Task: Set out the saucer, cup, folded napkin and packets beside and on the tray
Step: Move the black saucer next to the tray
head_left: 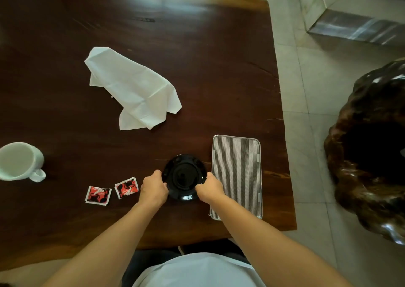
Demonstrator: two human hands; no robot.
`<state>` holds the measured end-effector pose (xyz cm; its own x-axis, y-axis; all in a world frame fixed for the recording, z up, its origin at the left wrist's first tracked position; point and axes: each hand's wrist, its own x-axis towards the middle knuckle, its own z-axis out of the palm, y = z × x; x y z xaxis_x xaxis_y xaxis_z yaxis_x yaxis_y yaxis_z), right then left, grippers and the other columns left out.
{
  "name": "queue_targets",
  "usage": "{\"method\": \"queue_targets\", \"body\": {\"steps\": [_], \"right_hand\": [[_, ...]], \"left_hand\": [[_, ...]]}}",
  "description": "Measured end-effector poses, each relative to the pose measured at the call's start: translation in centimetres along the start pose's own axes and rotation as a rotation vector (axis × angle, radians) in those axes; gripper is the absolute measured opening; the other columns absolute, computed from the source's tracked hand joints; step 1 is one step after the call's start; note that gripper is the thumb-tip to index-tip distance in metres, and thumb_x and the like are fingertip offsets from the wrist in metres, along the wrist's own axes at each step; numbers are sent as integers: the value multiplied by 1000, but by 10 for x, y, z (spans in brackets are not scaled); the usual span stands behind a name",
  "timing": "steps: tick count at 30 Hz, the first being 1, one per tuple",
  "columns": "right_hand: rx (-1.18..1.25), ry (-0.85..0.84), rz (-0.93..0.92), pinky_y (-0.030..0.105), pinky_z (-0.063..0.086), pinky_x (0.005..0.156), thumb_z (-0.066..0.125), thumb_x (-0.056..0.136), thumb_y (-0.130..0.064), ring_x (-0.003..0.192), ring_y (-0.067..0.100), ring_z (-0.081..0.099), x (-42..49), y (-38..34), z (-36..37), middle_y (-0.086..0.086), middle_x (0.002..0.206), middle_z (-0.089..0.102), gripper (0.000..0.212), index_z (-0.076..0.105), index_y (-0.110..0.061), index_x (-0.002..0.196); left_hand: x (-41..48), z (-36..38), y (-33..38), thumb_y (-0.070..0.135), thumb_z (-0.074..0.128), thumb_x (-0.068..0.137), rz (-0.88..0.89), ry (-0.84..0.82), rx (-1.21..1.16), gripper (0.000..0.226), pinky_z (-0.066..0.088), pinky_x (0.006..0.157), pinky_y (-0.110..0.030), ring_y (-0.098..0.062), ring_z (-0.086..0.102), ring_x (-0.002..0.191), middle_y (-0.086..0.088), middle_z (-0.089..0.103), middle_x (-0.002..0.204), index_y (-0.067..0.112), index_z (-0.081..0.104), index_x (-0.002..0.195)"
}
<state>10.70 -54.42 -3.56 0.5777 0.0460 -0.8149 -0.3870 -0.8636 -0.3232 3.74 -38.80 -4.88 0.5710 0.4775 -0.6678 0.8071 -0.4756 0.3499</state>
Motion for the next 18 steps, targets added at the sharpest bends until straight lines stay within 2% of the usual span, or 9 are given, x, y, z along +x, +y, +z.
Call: {"method": "queue_targets", "body": {"steps": [4, 7, 9, 13, 16, 18], "right_hand": [[-27, 4, -36, 38, 54, 99, 56, 97, -15, 124, 30, 56, -13, -3, -6, 16, 145, 48, 59, 32, -8, 150], [-124, 20, -98, 30, 52, 79, 57, 96, -16, 114, 28, 59, -23, -7, -10, 15, 134, 54, 48, 42, -7, 141], [-184, 22, -155, 29, 50, 72, 57, 95, -16, 103, 25, 60, -30, -10, -12, 13, 127, 56, 40, 49, -7, 133], [-310, 1, -297, 30, 50, 74, 55, 95, -17, 94, 22, 58, -45, -23, -10, 11, 122, 58, 31, 56, -9, 125], [-406, -13, -402, 34, 52, 80, 54, 94, -20, 105, 28, 61, -60, -39, -2, 12, 122, 61, 31, 58, -10, 123], [-479, -26, -489, 35, 51, 80, 54, 93, -22, 104, 31, 63, -68, -49, 8, 12, 118, 65, 25, 60, -12, 115]], "left_hand": [[-12, -11, 0, 18, 59, 96, 34, -46, 65, 28, 58, 87, -40, -25, 65, 101, -8, 67, 113, 14, 62, 124], [-25, -19, 0, 19, 55, 99, 110, -82, 85, 35, 57, 83, -33, -21, 66, 102, -7, 67, 122, 18, 60, 133], [-37, -24, -1, 21, 53, 99, 165, -79, 91, 33, 58, 86, -34, -20, 65, 102, -6, 67, 123, 20, 61, 132], [-60, -40, -8, 29, 53, 98, 191, 53, 131, 20, 57, 82, -39, -20, 64, 91, -4, 69, 104, 20, 64, 113], [-74, -55, -20, 33, 51, 98, 186, 148, 192, 19, 54, 80, -39, -24, 64, 95, -5, 68, 103, 20, 61, 108], [-81, -65, -31, 33, 50, 98, 163, 198, 214, 19, 50, 77, -38, -27, 65, 98, -6, 68, 105, 19, 59, 107]]}}
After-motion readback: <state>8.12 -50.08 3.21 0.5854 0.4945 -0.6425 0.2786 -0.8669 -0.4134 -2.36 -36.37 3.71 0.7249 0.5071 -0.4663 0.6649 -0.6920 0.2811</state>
